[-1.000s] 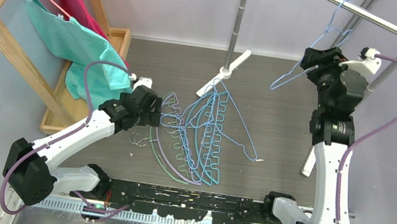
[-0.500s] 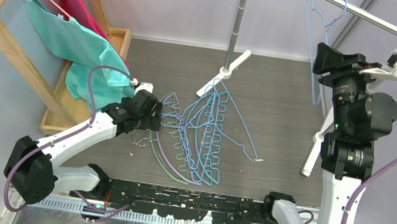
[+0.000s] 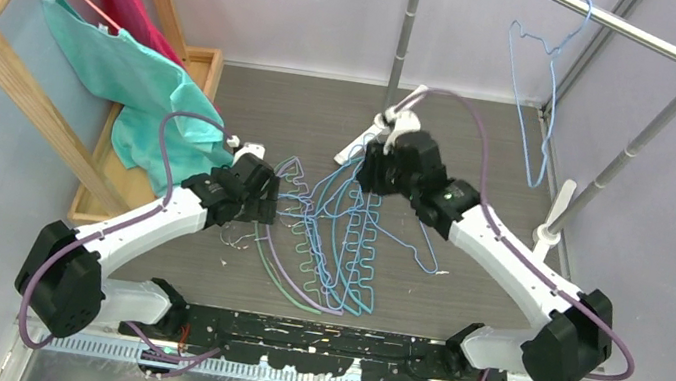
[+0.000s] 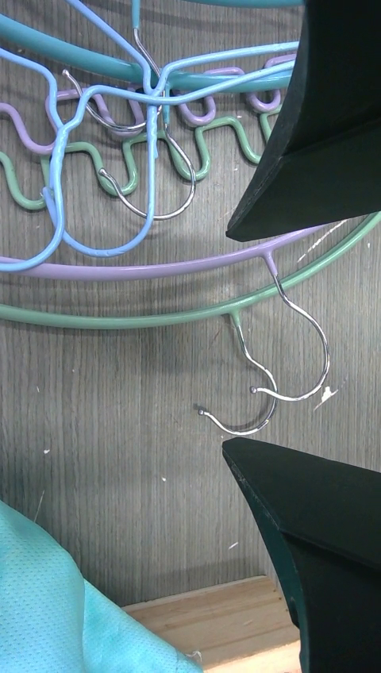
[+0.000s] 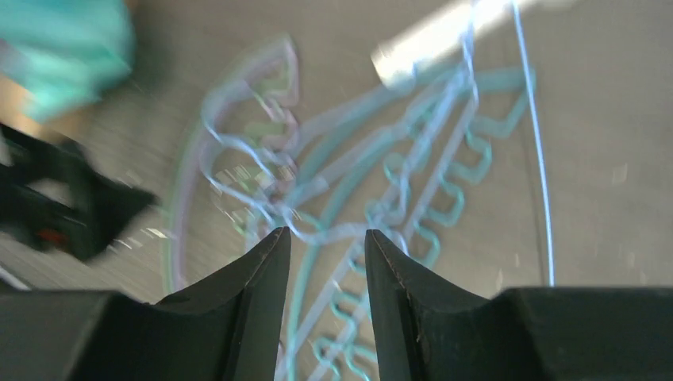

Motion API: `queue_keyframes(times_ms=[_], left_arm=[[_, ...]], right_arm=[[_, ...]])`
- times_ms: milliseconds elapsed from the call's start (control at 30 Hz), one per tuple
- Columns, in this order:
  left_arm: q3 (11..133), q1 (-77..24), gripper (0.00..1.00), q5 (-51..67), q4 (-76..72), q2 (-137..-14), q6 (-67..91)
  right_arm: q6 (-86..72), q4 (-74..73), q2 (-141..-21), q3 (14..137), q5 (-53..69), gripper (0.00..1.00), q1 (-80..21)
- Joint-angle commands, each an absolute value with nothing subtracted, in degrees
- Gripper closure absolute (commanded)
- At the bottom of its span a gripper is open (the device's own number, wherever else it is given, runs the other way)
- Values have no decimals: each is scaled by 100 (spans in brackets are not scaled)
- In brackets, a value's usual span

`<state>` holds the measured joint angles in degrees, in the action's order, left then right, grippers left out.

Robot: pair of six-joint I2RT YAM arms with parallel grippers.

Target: Organize the hangers

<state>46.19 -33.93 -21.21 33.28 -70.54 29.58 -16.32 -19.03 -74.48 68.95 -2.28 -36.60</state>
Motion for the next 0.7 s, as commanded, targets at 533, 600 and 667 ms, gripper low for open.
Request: queue_keyframes(times_ms=[533, 600, 667], left_arm=[[4564, -3357, 2, -2127, 3094, -7173, 3061], [4534, -3356, 2, -2136, 3079, -7161, 3055], [4520, -3356, 2, -2151, 3074, -7154, 3050]], right_arm=[[-1223, -1919, -7479, 4270, -1445, 33, -3657], [-1220, -1849, -7629, 4189, -1431, 30, -3657], [-1194, -1760, -7798, 4137, -1424, 30, -3655]])
